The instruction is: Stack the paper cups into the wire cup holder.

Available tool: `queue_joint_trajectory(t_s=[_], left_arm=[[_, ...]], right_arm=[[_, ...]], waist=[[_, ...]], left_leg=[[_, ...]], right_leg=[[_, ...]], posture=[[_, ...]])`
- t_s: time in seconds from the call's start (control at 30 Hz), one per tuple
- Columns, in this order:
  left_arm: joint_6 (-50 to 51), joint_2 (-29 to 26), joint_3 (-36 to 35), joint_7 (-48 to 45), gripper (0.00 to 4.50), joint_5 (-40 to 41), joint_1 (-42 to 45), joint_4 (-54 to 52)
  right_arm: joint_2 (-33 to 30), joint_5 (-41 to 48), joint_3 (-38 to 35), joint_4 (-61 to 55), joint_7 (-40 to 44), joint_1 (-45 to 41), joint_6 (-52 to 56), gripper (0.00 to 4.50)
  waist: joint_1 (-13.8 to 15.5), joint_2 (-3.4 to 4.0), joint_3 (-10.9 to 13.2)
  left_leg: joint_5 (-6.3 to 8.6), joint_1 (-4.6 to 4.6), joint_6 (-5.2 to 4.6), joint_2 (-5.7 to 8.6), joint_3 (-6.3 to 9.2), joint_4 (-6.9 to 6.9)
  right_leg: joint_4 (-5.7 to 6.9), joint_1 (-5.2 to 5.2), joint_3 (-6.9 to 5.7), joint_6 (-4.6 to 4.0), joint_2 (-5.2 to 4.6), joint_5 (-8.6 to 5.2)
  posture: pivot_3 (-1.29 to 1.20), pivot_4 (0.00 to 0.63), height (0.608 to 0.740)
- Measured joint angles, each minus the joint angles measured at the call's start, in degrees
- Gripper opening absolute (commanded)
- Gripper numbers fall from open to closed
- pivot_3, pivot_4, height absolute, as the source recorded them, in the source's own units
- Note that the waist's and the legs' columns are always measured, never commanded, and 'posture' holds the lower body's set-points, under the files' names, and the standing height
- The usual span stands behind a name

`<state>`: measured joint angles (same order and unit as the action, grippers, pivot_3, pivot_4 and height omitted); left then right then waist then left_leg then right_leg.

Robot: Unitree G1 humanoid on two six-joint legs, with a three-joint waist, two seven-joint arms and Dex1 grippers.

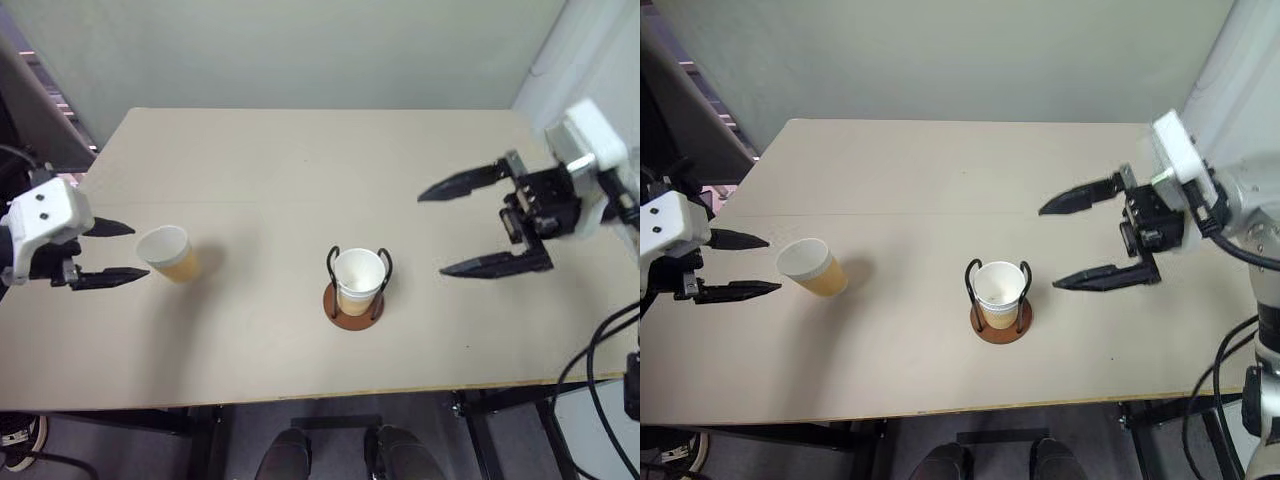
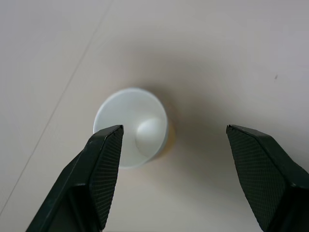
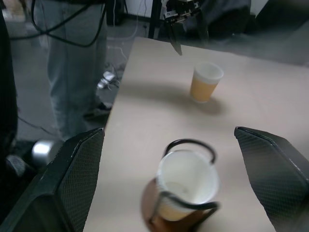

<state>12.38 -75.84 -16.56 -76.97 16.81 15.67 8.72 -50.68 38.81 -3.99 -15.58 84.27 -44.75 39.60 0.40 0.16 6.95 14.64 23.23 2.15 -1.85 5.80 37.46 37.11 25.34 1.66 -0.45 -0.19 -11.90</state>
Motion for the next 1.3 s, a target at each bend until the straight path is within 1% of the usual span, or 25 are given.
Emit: queue_joint_trajectory(t_s=[0.1, 0.23, 0.33, 0.47, 0.57, 0.67, 0.83, 1.0, 1.13, 1.23, 1.3], left_arm=[[-2.61, 1.36, 5.23, 1.11, 3.67, -3.40, 5.04, 2.00], [-5.39, 3.39, 11.24, 2.07, 3.67, -8.02, 8.44, 6.35], [-6.17, 5.00, 13.36, 2.88, 3.67, -10.06, 9.58, 8.77], [-8.25, 6.62, 15.36, 4.90, 3.67, -13.05, 11.94, 12.18], [-8.95, 9.71, 17.09, 5.77, 3.03, -14.13, 14.09, 13.27], [-8.65, 11.42, 17.56, 5.33, 1.97, -14.00, 14.62, 13.01], [-8.15, 11.40, 17.39, 3.24, 0.09, -13.28, 15.73, 12.62], [-7.05, 10.96, 16.68, 0.82, 0.03, -10.93, 15.86, 11.63], [-6.78, 10.01, 15.26, -1.07, 0.03, -8.82, 16.30, 10.80], [-4.61, 11.27, 14.93, -5.16, 0.03, -3.58, 21.02, 6.72], [-1.72, 14.06, 14.88, -8.13, 0.03, 1.88, 27.59, 3.19]], right_arm=[[0.40, 0.55, 0.07, -1.56, -2.39, 0.47, 0.18, 4.47], [0.48, 0.39, 0.25, -2.27, -5.39, 1.40, 0.10, 4.47], [0.31, 0.64, 0.16, -3.28, -6.97, 2.74, 0.21, 4.47], [0.12, 2.17, -0.34, -5.03, -9.84, 3.28, 1.00, 4.47], [0.11, 2.19, -0.53, -5.13, -12.39, 3.31, 1.10, 4.50], [0.43, 2.67, -0.54, -5.29, -14.79, 3.30, 1.80, 4.50], [0.52, 3.80, -0.81, -5.50, -17.50, 3.31, 2.27, 4.50], [-0.19, 7.00, -3.04, -6.83, -18.29, 3.51, 3.43, 4.50], [-1.20, 11.35, -6.45, -8.81, -18.57, 5.00, 4.77, 4.50], [-2.00, 13.69, -7.97, -9.93, -18.71, 5.90, 5.34, 4.50], [-2.51, 13.84, -8.45, -10.31, -19.35, 6.15, 5.36, 4.50]], waist=[[0.00, -0.01, 0.00], [-0.05, -0.01, -0.01], [-0.08, -0.01, -0.01], [-0.09, -0.01, -0.01], [0.00, -0.01, -0.01], [0.03, -0.03, -0.02], [0.02, -0.02, -0.01], [0.02, -0.02, -0.02], [0.05, -0.03, -0.02], [0.60, -0.05, -0.02], [1.09, -0.05, -0.02]], left_leg=[[0.01, -0.06, -0.02, 0.00, 0.01, -0.10], [-0.05, -0.08, -0.07, 0.00, 0.01, -0.08], [-0.06, -0.05, -0.07, 0.00, 0.01, -0.07], [-0.05, -0.04, -0.08, 0.00, 0.00, -0.10], [-0.06, -0.01, -0.08, 0.02, 0.00, -0.08], [-0.06, 0.03, -0.09, 0.02, 0.00, -0.06], [-0.07, 0.02, -0.10, 0.02, 0.00, -0.06], [-0.07, 0.05, -0.10, 0.02, 0.00, -0.04], [-0.07, 0.06, -0.10, 0.02, 0.00, -0.03], [-0.10, 0.21, -0.15, 0.04, 0.11, 0.16], [-0.07, 0.33, -0.21, 0.07, 0.13, 0.40]], right_leg=[[0.06, 0.00, -0.01, -0.09, -0.02, 0.05], [0.05, -0.01, -0.01, -0.15, -0.02, 0.18], [0.04, 0.00, -0.01, -0.11, -0.02, 0.20], [-0.02, 0.01, -0.01, 0.37, -0.02, 0.47], [-0.05, 0.01, -0.02, 0.40, -0.03, 0.50], [-0.08, 0.01, -0.02, 0.45, -0.02, 0.52], [-0.09, 0.02, -0.02, 0.50, -0.01, 0.53], [-0.11, 0.01, -0.02, 0.51, 0.00, 0.52], [-0.11, 0.01, -0.02, 0.54, 0.01, 0.50], [-0.11, 0.01, -0.08, 0.57, 0.02, 0.52], [-0.11, 0.00, -0.08, 0.59, 0.00, 0.54]], posture=[[0.00, 0.150, 0.740], [0.00, 0.150, 0.740], [0.00, 0.150, 0.740], [0.00, 0.150, 0.740], [0.00, 0.150, 0.740], [0.00, 0.150, 0.740], [0.00, 0.150, 0.740], [0.00, 0.150, 0.740], [0.00, 0.150, 0.740], [0.00, 0.150, 0.740], [0.00, 0.150, 0.740]])
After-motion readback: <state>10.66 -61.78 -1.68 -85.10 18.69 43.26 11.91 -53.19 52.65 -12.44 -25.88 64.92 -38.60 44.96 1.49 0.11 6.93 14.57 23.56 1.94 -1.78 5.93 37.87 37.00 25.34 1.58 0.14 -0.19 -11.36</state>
